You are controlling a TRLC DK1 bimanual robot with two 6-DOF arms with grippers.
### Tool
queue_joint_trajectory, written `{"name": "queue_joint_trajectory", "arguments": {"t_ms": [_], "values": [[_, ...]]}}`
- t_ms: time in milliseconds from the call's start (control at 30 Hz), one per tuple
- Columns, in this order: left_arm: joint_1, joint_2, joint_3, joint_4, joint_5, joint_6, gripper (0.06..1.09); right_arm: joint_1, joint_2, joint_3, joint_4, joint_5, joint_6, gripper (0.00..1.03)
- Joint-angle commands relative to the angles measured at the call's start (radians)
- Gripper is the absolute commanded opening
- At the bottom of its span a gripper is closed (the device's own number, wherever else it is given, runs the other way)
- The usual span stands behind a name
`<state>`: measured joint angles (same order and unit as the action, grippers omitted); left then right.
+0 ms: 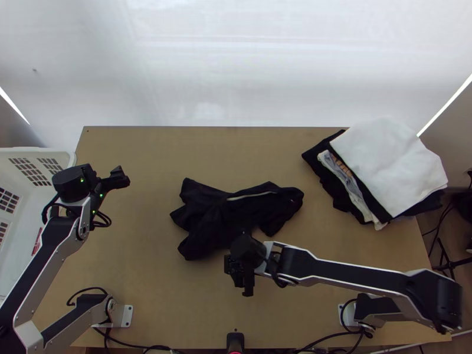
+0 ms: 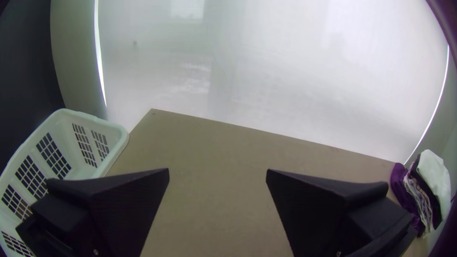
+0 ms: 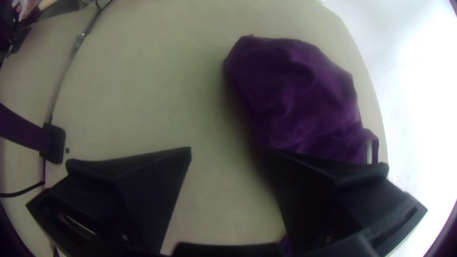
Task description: Fold the t-shirt
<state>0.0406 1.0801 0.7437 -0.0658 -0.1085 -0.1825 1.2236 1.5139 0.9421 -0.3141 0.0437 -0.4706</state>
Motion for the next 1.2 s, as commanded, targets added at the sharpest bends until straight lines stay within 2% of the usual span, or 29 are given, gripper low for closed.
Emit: {"name": "queue_joint_trajectory", "arguments": {"t_ms": [0,167,500,1167], "values": [[0.007,0.011,-0.01,0.023,0.001,-0.025,1.05,0.005,0.117,0.007,0.161,-0.004,-0.076,0.67],[0.016,0.0,-0.012,0.021,0.001,-0.025,1.05,-0.013,0.161,0.007,0.216,-0.004,-0.125,0.67],[0.03,-0.029,-0.047,0.015,0.004,-0.026,1.05,-0.045,0.169,0.0,0.311,-0.001,-0.149,0.67],[0.027,-0.022,-0.035,0.024,0.009,-0.031,1.04,-0.072,0.111,0.006,0.357,0.007,-0.145,0.67]]}}
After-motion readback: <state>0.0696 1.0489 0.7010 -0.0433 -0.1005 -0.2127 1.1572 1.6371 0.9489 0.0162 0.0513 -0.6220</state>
